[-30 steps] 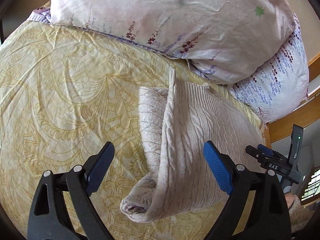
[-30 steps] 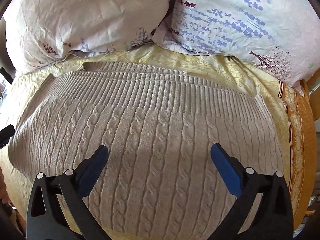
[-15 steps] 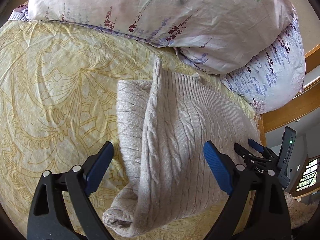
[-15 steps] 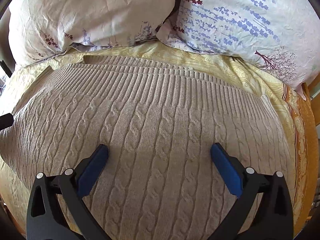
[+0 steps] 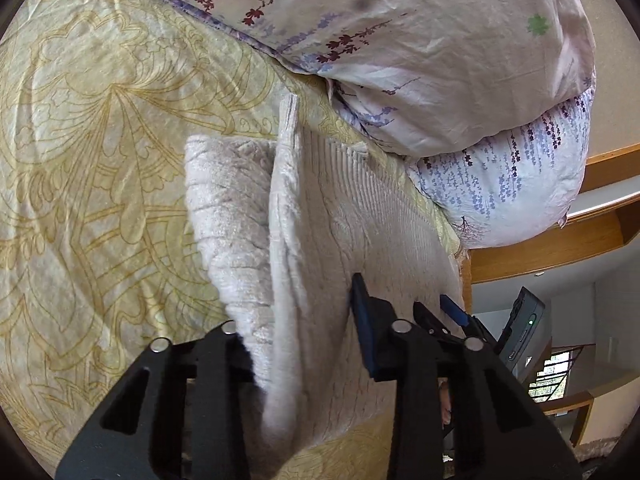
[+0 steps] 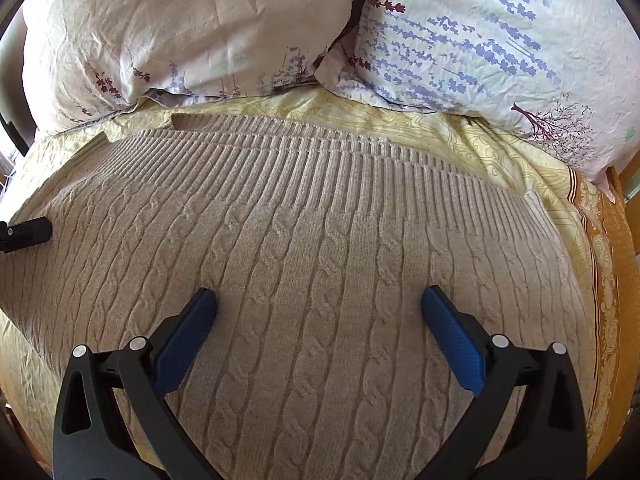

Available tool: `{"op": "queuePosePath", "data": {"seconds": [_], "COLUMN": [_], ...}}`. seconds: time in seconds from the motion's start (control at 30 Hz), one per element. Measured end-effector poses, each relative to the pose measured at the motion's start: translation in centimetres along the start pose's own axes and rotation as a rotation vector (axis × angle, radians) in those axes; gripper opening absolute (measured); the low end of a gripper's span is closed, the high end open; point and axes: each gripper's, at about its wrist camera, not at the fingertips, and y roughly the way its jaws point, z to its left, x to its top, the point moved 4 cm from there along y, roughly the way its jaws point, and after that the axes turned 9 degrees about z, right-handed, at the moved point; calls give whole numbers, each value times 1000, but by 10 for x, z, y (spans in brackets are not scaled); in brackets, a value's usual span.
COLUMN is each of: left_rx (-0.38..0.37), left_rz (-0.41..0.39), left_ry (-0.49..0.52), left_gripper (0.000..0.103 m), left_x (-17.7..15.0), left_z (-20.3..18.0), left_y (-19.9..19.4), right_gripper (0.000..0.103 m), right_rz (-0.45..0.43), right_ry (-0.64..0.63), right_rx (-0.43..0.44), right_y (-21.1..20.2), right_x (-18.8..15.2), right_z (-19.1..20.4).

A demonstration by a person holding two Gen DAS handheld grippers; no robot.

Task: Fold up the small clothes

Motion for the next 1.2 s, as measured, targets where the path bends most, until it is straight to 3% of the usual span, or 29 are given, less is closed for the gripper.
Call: {"op": "queuePosePath", "data": {"seconds": [0.13,0.5,0.73,0.97,1.2], "left_rx": [-20,-156,-249,-286,-247], "left_rz": [-23,-17,46,154,270], "left_ry": [32,157,221,286,318], "left_gripper": [18,15,15,15,15], "left_x": [5,10,12,5,-16], "left_z": [-20,-104,-164,-221,-258], "left_y": [-5,7,46,110,181], "right_gripper": [102,102,102,102,102], "right_rz": [-3,-8,-114,-161,-206], "right_ry": [3,-7,82,316,460], "right_rx": [0,12,222,495,598], "right_y": [-1,-4,-41,-68,-78], "right_x": [-1,1,-11,-37,-59], "right_z": [1,2,-49,-137,-194]}}
